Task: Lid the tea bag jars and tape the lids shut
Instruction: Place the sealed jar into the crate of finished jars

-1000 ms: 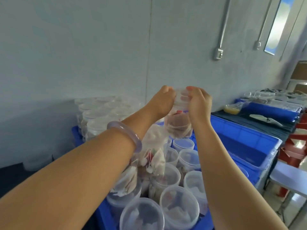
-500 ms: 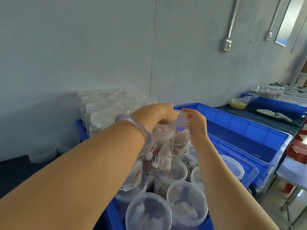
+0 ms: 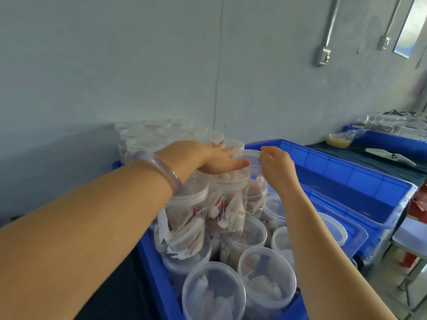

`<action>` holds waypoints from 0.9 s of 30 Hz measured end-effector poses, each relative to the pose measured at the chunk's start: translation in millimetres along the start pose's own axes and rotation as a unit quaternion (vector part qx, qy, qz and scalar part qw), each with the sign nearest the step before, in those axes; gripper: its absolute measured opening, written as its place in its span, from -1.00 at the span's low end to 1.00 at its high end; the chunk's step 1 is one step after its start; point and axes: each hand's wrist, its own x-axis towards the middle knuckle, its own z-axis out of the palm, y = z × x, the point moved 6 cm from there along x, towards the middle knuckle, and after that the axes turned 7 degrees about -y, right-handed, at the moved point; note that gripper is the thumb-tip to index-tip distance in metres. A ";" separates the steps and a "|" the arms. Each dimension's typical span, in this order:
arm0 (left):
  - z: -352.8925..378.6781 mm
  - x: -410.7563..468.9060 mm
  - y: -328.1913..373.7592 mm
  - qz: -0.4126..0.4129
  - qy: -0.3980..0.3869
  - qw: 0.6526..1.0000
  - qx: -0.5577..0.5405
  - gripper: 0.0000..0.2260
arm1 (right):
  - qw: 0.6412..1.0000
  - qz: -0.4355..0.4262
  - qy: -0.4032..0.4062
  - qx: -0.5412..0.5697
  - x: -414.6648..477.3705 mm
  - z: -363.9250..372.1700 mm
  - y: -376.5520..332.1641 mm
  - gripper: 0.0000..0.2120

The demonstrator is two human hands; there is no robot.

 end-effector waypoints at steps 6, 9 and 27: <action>-17.4 -13.4 -2.5 0.005 0.036 0.999 -0.005 -0.51 | 0.965 -0.098 -0.087 -0.229 -13.3 20.7 -49.5 -0.68; -13.4 -24.2 -11.7 -0.004 -0.002 1.000 -0.029 -0.56 | 0.900 -0.101 -0.204 -0.372 -19.4 43.8 -60.5 -0.66; -61.1 -146.5 -119.5 -0.013 0.226 0.954 -0.198 -0.55 | 0.925 -0.268 -0.197 -0.184 -58.8 103.1 -228.5 -0.81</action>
